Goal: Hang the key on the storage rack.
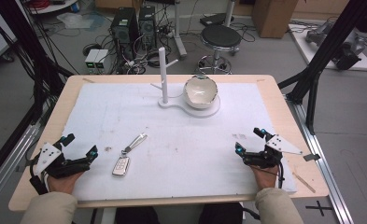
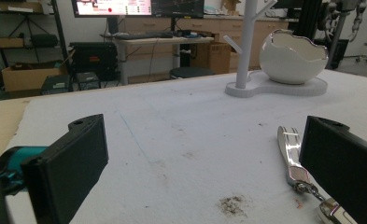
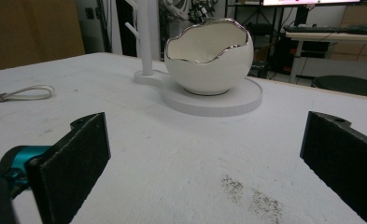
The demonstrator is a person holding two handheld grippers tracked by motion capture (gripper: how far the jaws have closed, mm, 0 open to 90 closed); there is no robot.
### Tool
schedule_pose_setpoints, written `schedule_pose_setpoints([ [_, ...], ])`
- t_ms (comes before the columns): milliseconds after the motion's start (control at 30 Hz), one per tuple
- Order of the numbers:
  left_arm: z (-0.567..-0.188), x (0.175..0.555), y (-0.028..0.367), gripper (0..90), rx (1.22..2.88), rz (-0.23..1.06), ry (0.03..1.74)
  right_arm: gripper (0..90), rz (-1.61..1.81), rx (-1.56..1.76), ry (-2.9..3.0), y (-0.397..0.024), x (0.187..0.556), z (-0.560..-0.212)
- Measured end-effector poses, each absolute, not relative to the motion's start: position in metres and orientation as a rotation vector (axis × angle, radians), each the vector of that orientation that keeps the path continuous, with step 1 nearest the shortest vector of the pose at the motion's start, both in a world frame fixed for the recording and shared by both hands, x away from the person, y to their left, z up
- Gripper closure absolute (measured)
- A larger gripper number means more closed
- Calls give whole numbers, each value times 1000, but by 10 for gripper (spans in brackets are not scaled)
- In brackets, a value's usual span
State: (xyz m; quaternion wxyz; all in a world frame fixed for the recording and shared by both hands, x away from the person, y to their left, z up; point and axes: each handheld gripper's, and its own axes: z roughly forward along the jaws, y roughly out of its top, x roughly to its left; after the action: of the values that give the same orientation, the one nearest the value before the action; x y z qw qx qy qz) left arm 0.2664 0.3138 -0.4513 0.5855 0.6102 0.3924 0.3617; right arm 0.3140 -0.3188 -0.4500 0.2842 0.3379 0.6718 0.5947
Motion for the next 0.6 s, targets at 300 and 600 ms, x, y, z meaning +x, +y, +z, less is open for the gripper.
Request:
schedule_pose_setpoints([
  [300, -452, 266, 313, 17, 1415, 858, 919, 6, 1594, 912, 1793, -319, 314, -450],
  [600, -449, 268, 318, 17, 1363, 805, 973, 6, 1597, 914, 1794, -319, 314, -450],
])
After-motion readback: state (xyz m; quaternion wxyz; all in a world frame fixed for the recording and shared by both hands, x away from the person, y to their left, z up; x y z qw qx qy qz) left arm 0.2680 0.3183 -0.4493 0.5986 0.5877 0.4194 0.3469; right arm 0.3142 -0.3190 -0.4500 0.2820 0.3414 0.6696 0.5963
